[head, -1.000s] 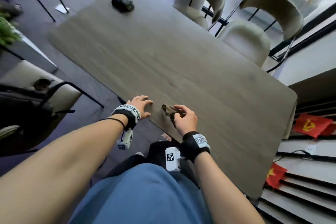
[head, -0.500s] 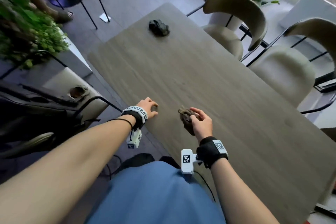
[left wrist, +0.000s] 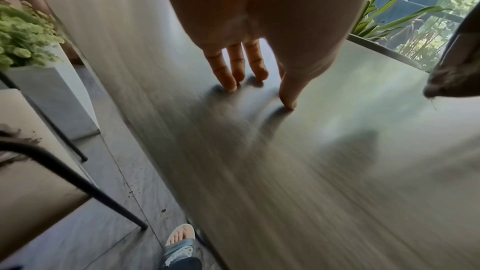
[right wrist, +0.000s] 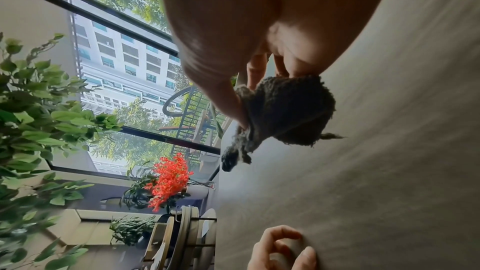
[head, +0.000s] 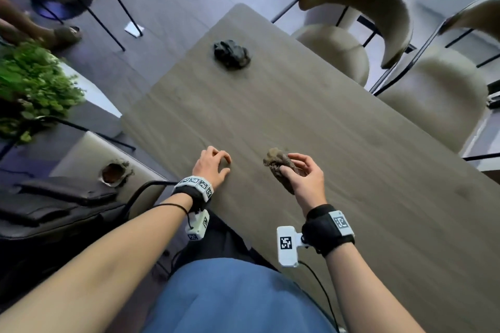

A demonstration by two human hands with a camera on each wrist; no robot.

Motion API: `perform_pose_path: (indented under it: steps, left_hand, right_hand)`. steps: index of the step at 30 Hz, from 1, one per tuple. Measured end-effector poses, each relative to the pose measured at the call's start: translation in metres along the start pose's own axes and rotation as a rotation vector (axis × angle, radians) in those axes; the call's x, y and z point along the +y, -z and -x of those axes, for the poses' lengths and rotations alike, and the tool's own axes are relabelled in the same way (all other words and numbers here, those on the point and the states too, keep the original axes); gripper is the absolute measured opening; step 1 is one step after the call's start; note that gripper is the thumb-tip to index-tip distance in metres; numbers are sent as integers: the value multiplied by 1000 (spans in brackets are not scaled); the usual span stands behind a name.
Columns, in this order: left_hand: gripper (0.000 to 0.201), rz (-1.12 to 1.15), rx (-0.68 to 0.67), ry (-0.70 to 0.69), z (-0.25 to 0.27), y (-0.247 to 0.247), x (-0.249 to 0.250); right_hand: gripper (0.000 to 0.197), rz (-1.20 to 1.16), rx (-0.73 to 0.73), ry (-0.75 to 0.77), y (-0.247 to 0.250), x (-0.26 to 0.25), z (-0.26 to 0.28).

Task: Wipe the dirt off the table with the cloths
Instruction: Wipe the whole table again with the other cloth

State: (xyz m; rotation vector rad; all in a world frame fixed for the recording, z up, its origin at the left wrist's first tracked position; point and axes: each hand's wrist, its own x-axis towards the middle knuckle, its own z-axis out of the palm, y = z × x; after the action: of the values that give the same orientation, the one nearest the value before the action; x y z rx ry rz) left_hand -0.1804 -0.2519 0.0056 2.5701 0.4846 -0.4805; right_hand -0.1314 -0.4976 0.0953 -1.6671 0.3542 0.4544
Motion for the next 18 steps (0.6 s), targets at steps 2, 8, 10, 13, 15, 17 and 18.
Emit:
perform_pose_path:
  steps: [2,8,10,13,15,17,18]
  left_hand:
    - [23,-48,30,-15,-22,17,-14]
    - [48,-192,57,-48,-103,77,-50]
    - [56,-199,67,-44,-130,94,-61]
    - [63,-221,49,-60,-163,110,-67]
    - [66,-245,40,-99,-178,114,-66]
    - [72,-268,38,-127,-188,114,-64]
    - [75,-286,33,-123,-192,113,-64]
  right_hand:
    - [25,29,35,39,-24,-15,-16]
    - [23,197,108,201,-101,-71,-91]
    - [23,258,128,279,-127,-96,-124]
    - [21,324,161,385,-166,-126,-182]
    - [22,368,185,465,-191,-137,-218]
    - [23,449,202,538,-212,-145,-248]
    - [25,512,189,557,-220,-146,-262]
